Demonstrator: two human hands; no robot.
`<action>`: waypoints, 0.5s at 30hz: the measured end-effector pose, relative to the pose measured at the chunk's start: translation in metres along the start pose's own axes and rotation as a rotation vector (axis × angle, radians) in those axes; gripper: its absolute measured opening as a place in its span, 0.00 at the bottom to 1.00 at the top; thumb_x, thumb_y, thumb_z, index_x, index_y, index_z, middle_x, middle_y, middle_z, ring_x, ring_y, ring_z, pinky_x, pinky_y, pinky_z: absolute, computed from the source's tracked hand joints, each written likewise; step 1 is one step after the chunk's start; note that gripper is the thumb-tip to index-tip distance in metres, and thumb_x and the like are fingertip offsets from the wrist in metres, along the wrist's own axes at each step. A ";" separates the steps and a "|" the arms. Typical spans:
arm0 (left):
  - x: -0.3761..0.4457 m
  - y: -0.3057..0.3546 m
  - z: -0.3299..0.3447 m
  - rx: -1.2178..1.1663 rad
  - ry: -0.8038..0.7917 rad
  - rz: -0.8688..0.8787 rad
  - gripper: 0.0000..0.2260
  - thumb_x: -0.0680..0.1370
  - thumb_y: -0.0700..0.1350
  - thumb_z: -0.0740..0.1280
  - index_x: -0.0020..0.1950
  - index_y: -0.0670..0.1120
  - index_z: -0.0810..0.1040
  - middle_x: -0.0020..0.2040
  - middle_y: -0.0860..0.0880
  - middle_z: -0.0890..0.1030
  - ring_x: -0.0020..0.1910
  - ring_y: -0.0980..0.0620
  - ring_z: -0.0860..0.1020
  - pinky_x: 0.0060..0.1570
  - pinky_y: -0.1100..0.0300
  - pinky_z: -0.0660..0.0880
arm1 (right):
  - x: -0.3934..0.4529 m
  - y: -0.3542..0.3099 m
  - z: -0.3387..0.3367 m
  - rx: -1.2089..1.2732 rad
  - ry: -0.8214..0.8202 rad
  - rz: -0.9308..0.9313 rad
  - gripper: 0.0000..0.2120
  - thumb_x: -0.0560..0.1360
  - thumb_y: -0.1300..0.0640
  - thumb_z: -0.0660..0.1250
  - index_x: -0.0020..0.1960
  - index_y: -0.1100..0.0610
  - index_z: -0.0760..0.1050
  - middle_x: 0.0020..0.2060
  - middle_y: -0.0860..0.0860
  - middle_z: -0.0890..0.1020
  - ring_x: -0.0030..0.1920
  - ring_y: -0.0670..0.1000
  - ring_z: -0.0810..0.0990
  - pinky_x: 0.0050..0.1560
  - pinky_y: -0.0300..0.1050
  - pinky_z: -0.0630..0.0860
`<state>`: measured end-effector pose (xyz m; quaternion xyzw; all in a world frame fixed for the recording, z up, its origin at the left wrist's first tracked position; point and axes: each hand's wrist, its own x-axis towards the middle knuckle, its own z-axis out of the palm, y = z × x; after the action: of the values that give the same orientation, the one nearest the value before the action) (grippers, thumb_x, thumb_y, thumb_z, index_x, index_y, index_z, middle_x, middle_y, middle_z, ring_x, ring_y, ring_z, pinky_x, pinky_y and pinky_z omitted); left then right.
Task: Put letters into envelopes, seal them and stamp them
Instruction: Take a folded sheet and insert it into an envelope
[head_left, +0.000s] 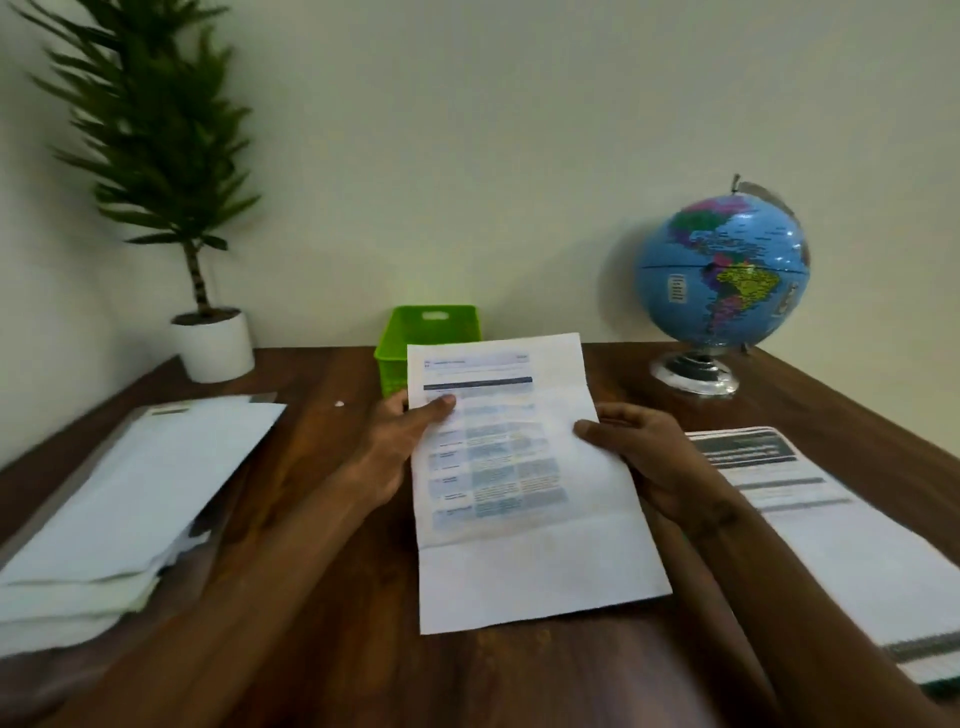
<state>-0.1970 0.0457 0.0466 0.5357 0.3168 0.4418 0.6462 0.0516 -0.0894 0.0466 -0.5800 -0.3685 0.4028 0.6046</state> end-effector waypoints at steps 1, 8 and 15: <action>-0.004 0.003 -0.014 0.021 0.000 0.000 0.14 0.77 0.39 0.72 0.63 0.42 0.80 0.56 0.43 0.86 0.53 0.42 0.85 0.48 0.52 0.84 | 0.001 0.003 0.012 0.030 -0.034 0.001 0.13 0.74 0.64 0.77 0.58 0.63 0.83 0.51 0.58 0.89 0.48 0.59 0.89 0.44 0.51 0.87; -0.019 -0.003 -0.068 0.162 -0.012 0.050 0.13 0.79 0.42 0.71 0.63 0.44 0.79 0.57 0.45 0.86 0.53 0.44 0.85 0.51 0.49 0.83 | 0.026 0.023 0.063 0.086 -0.126 -0.021 0.22 0.76 0.60 0.75 0.69 0.55 0.77 0.58 0.54 0.87 0.56 0.58 0.87 0.50 0.54 0.85; -0.009 -0.017 -0.080 0.112 -0.066 -0.039 0.17 0.79 0.42 0.71 0.67 0.47 0.76 0.60 0.45 0.84 0.56 0.44 0.84 0.54 0.45 0.82 | 0.035 0.040 0.061 0.211 -0.096 -0.033 0.17 0.79 0.63 0.71 0.67 0.57 0.80 0.60 0.57 0.86 0.60 0.61 0.86 0.58 0.61 0.83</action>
<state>-0.2670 0.0700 0.0114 0.5789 0.3300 0.3927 0.6338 0.0077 -0.0330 0.0094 -0.4869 -0.3621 0.4568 0.6505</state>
